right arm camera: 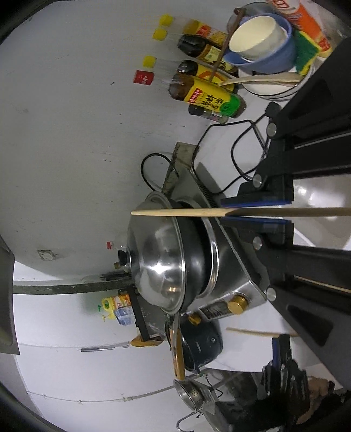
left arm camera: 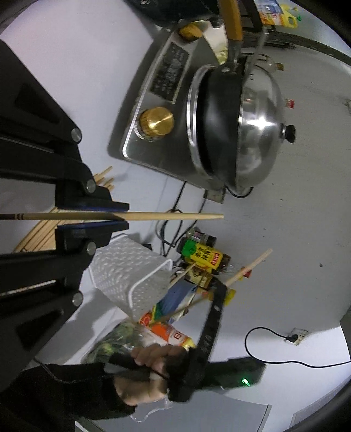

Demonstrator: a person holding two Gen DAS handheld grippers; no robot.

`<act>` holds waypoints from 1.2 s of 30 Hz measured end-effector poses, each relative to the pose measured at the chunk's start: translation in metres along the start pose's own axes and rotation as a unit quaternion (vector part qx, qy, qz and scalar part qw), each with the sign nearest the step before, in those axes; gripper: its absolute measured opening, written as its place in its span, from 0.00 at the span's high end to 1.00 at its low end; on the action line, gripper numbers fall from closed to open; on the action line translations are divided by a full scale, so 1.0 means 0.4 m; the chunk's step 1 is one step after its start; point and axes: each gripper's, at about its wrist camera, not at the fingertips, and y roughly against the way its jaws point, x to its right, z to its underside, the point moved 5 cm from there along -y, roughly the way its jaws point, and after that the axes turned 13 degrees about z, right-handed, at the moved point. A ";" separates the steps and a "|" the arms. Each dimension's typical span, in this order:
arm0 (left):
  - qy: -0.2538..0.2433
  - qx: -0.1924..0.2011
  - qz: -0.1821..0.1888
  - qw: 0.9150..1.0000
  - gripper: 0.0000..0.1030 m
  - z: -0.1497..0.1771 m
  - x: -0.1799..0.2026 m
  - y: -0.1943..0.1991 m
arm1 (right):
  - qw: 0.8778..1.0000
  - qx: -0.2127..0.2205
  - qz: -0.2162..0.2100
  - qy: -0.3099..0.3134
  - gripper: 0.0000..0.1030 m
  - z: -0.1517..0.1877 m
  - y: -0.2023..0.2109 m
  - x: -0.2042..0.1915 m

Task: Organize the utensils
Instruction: 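Carry the chopstick in the right tool to the white basket and release it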

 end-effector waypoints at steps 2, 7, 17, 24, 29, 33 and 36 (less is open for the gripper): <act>-0.002 0.006 0.002 1.000 0.94 -0.014 0.006 0.007 | 1.000 -0.004 0.005 0.014 0.94 0.010 -0.027 -0.010; -0.006 0.023 0.006 1.000 0.94 -0.044 0.019 0.025 | 0.999 -0.017 0.015 0.044 0.94 0.075 -0.087 -0.045; -0.030 0.036 0.010 0.999 0.94 -0.104 0.075 0.027 | 0.998 -0.048 0.025 0.043 0.88 0.182 -0.085 -0.029; -0.043 0.031 0.022 0.998 0.94 -0.145 0.128 -0.022 | 0.999 -0.039 0.032 0.016 0.51 0.223 -0.013 0.016; -0.056 0.041 0.029 0.997 0.94 -0.200 0.171 -0.060 | 0.998 -0.023 0.050 0.010 0.42 0.247 0.050 0.054; -0.066 0.057 0.035 0.996 0.94 -0.258 0.209 -0.095 | 0.998 -0.011 0.059 -0.005 0.35 0.259 0.086 0.094; -0.063 0.070 0.048 0.994 0.94 -0.293 0.237 -0.124 | 0.998 -0.005 0.068 -0.015 0.34 0.267 0.107 0.123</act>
